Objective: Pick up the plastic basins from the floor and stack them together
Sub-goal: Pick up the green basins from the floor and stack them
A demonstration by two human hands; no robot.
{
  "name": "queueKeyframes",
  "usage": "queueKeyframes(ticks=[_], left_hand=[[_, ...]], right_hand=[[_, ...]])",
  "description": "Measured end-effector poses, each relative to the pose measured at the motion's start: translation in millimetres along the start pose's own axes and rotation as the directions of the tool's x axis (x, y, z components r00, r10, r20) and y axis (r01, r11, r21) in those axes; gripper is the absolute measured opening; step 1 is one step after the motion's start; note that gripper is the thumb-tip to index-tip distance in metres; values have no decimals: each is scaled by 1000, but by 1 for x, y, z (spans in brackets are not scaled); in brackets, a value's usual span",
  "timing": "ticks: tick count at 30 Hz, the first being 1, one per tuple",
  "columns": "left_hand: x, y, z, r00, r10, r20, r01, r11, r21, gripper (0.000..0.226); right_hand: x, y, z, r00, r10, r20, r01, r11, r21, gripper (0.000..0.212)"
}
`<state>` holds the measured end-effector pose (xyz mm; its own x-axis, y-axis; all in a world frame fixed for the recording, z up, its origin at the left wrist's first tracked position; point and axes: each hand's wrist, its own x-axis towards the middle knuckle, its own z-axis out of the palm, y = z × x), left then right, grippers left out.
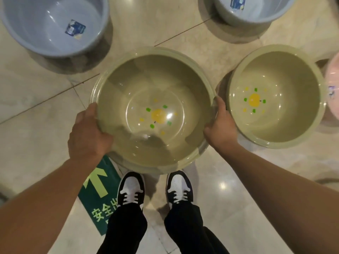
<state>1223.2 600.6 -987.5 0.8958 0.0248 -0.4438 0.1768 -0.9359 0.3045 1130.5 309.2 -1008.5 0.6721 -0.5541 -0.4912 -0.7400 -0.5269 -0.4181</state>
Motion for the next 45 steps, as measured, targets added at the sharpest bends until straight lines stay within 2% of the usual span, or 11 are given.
queueKeyframes(ticks=[6, 9, 11, 15, 21, 24, 28, 32, 36, 41, 45], left_hand=[[-25, 63, -91, 989, 128, -77, -132, 990, -53, 65], [-39, 103, -134, 974, 192, -122, -200, 978, -54, 57], [-50, 131, -157, 953, 263, -153, -272, 961, -40, 60], [-73, 194, -188, 910, 396, -123, -399, 917, 2, 83], [-121, 310, -191, 812, 583, -18, -583, 812, 13, 91], [-159, 368, -167, 754, 653, 77, -651, 758, -48, 89], [-227, 434, -119, 642, 738, 208, -743, 666, -72, 85], [-299, 488, -57, 452, 846, 283, -863, 495, -102, 86], [-369, 532, 27, 335, 871, 360, -915, 392, -96, 85], [-436, 569, 149, 250, 876, 412, -947, 309, -83, 85], [-459, 583, 235, 244, 842, 481, -954, 296, -36, 82]], right_hand=[[-21, -40, -95, 994, 32, -108, -26, 998, 57, 82], [-43, -53, -146, 973, 38, -228, -9, 992, 124, 78], [-60, -53, -180, 948, 36, -317, 24, 983, 183, 76], [-97, -37, -242, 870, 126, -477, 8, 963, 269, 75], [-168, 32, -319, 720, 378, -582, -144, 902, 408, 72], [-213, 79, -342, 620, 517, -590, -253, 844, 473, 67], [-273, 149, -362, 489, 657, -574, -331, 749, 575, 68], [-321, 229, -368, 365, 773, -519, -403, 634, 661, 71], [-350, 323, -365, 262, 840, -475, -428, 543, 723, 68], [-354, 447, -342, 160, 881, -445, -462, 465, 755, 65], [-346, 525, -317, 185, 917, -352, -508, 396, 765, 67]])
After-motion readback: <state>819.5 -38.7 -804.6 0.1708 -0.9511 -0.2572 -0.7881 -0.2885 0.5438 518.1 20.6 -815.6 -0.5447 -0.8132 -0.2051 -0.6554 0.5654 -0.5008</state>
